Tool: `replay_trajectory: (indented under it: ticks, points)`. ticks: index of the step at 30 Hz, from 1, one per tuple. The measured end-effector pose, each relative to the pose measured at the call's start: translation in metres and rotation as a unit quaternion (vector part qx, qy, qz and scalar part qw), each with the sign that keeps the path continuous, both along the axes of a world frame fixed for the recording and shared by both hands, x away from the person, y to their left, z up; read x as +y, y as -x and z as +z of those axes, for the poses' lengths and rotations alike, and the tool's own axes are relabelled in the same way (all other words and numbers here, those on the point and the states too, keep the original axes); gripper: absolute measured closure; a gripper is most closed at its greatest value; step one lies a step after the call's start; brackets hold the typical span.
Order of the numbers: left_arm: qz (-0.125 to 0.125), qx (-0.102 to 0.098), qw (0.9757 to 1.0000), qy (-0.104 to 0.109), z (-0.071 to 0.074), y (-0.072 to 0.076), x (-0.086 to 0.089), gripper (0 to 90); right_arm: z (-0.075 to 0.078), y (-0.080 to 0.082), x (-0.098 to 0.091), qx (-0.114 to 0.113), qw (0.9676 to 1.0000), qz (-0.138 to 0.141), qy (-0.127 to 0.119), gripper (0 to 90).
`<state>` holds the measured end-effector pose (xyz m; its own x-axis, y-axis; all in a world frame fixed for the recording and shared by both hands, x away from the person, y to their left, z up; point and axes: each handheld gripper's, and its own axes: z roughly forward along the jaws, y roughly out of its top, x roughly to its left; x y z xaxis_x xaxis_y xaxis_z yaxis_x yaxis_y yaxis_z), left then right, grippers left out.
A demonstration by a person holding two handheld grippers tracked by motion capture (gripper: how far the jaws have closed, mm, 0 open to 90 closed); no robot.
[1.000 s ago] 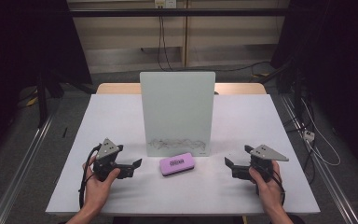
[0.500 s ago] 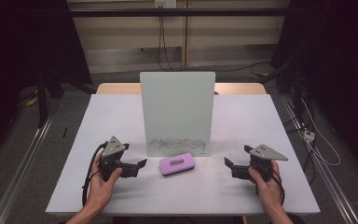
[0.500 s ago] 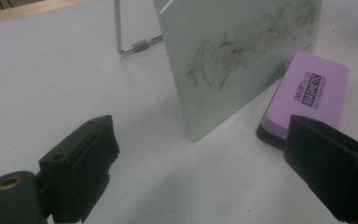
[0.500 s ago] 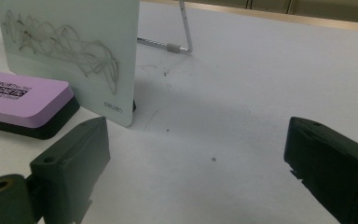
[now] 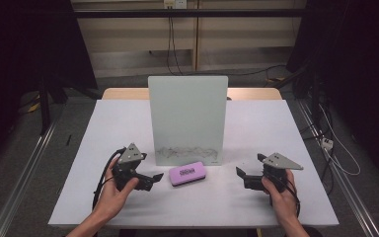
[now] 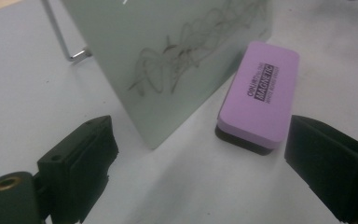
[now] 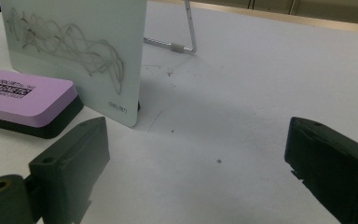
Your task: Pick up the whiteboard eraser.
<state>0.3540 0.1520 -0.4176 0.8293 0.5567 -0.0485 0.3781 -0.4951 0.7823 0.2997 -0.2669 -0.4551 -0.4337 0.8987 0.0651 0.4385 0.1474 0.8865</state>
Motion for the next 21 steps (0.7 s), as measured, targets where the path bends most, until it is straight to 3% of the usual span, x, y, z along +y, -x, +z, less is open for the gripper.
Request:
replay_trajectory:
  ticks: [1,4,7,9,13,15,16,17,18,20,21]
  points:
    - [-0.010,0.004,0.9999,0.005,0.001,0.000,-0.003,8.0,0.000,0.000,0.000,0.001,1.0000,0.000,0.000,6.6]
    - [-0.032,0.004,0.9994,-0.013,0.004,0.000,-0.012,7.1,0.000,0.000,0.000,0.001,1.0000,0.001,-0.001,6.5]
    - [-0.064,0.019,0.9976,-0.015,0.005,-0.003,-0.023,7.9,-0.001,-0.001,0.000,0.002,1.0000,0.000,-0.002,6.5]
    - [-0.095,0.031,0.9944,-0.035,0.006,-0.007,-0.033,9.6,-0.001,-0.001,0.001,0.002,1.0000,0.001,-0.001,6.5]
    - [-0.113,0.035,0.9918,-0.049,0.003,-0.007,-0.044,9.8,-0.001,-0.001,0.001,0.001,1.0000,0.003,-0.002,6.4]
    - [-0.136,0.037,0.9872,-0.074,0.003,-0.007,-0.052,10.3,-0.001,-0.001,0.001,0.002,1.0000,0.006,0.001,6.4]
    - [-0.136,0.037,0.9872,-0.074,0.003,-0.007,-0.052,10.0,-0.001,-0.001,0.001,0.002,1.0000,0.006,0.001,6.4]
    - [-0.135,0.032,0.9859,-0.094,0.005,-0.006,-0.055,10.2,-0.001,-0.001,0.001,0.002,1.0000,0.006,0.001,6.4]
    - [-0.150,0.043,0.9837,-0.089,0.005,-0.008,-0.057,10.2,-0.001,-0.001,0.001,0.002,1.0000,0.006,0.001,6.4]
    - [-0.158,0.045,0.9814,-0.100,0.006,-0.009,-0.063,10.6,-0.001,-0.001,0.001,0.002,1.0000,0.006,0.000,6.4]
    - [-0.164,0.047,0.9807,-0.095,0.005,-0.010,-0.066,10.6,-0.001,-0.001,0.001,0.002,1.0000,0.006,0.000,6.4]
